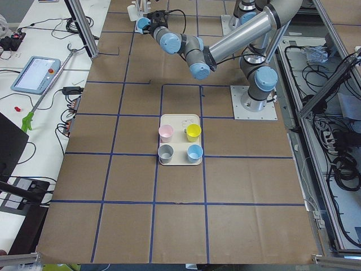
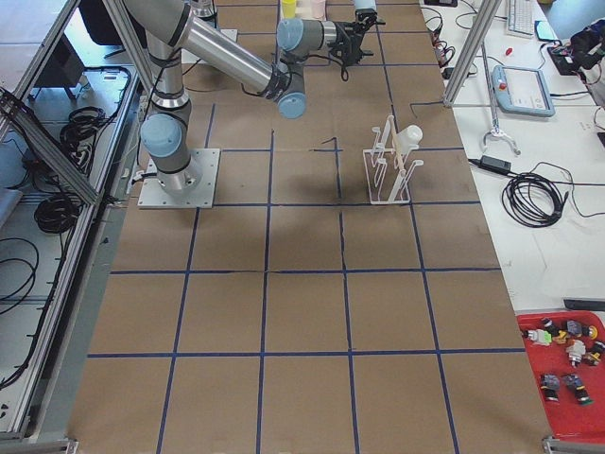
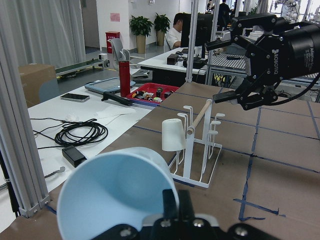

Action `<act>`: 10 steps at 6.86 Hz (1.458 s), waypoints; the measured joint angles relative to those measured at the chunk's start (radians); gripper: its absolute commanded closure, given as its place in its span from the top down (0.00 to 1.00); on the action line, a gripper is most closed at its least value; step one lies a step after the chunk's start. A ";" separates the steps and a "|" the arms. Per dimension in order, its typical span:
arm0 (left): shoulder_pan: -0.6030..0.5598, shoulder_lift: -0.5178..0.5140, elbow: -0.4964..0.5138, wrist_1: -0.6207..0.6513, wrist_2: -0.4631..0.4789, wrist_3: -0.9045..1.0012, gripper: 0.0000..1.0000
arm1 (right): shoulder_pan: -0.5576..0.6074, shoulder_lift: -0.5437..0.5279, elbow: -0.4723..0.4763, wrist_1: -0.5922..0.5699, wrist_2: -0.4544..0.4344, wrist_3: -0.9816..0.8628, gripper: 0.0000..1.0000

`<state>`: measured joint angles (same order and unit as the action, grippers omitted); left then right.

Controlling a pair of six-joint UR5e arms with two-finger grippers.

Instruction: Transfer IKEA cup to right arm and place on rack

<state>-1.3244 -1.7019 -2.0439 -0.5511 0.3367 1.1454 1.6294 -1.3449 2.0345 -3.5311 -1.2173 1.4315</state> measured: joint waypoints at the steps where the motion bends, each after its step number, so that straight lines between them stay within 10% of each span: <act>1: -0.015 0.000 -0.051 0.110 0.000 -0.046 0.00 | 0.012 0.001 0.001 0.004 -0.001 0.055 1.00; 4: -0.050 -0.004 -0.107 0.406 0.011 -0.331 0.00 | 0.033 0.012 0.024 0.010 -0.007 0.148 1.00; 10: -0.106 -0.005 -0.110 0.463 0.018 -0.431 0.00 | 0.116 -0.004 0.089 0.011 -0.025 0.302 1.00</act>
<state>-1.4305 -1.7073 -2.1535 -0.0877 0.3543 0.7139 1.7452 -1.3490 2.1237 -3.5201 -1.2425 1.7337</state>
